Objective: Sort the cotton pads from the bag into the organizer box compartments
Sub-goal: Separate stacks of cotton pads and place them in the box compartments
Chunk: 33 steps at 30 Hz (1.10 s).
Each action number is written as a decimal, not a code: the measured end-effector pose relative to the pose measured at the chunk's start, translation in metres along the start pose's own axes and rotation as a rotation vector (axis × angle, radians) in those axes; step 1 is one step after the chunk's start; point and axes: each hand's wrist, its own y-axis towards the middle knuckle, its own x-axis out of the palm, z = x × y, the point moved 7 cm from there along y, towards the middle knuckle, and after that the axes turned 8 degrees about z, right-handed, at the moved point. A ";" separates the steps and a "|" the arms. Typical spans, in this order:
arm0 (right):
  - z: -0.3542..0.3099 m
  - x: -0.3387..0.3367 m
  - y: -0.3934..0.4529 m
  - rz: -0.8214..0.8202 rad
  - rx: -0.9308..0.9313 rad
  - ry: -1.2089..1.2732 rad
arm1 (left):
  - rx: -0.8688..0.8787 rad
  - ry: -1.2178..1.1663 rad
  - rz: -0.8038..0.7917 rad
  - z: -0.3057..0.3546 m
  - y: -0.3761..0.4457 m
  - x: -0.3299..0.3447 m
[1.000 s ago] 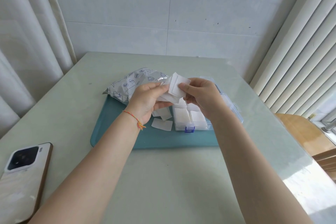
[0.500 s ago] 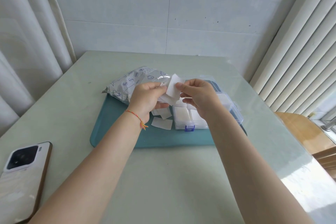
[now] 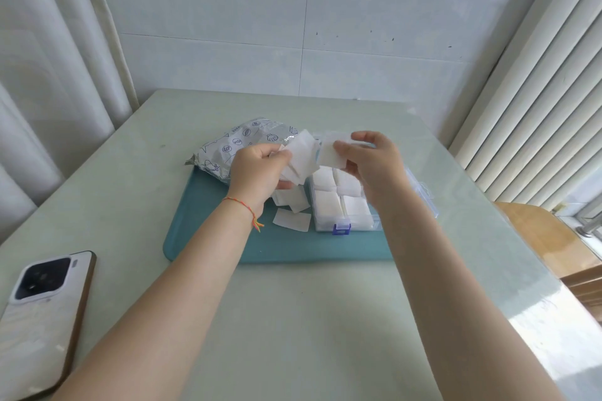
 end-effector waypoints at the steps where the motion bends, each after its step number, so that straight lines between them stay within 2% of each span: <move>1: -0.005 -0.001 0.001 -0.056 -0.018 0.009 | -0.010 -0.002 0.004 0.000 0.002 -0.003; 4: -0.013 0.009 -0.009 -0.329 -0.028 -0.091 | -0.044 0.007 -0.048 -0.001 0.005 -0.003; 6: -0.012 0.017 -0.015 -0.377 -0.072 -0.225 | -0.074 0.006 -0.127 -0.003 0.002 0.002; 11: -0.008 0.021 -0.015 -0.189 -0.230 -0.423 | -0.152 -0.075 -0.235 -0.004 -0.006 0.014; 17: -0.002 0.023 -0.012 -0.104 -0.232 -0.420 | -0.137 -0.105 -0.255 -0.007 -0.009 0.021; 24: 0.002 0.022 -0.016 -0.151 -0.108 -0.294 | -0.114 -0.063 -0.236 -0.010 -0.007 0.022; 30: 0.001 0.024 -0.014 -0.155 -0.167 -0.377 | -0.150 -0.114 -0.282 -0.010 -0.010 0.024; 33: -0.005 0.025 -0.018 -0.210 -0.261 -0.497 | -0.269 -0.219 -0.282 -0.012 -0.011 0.024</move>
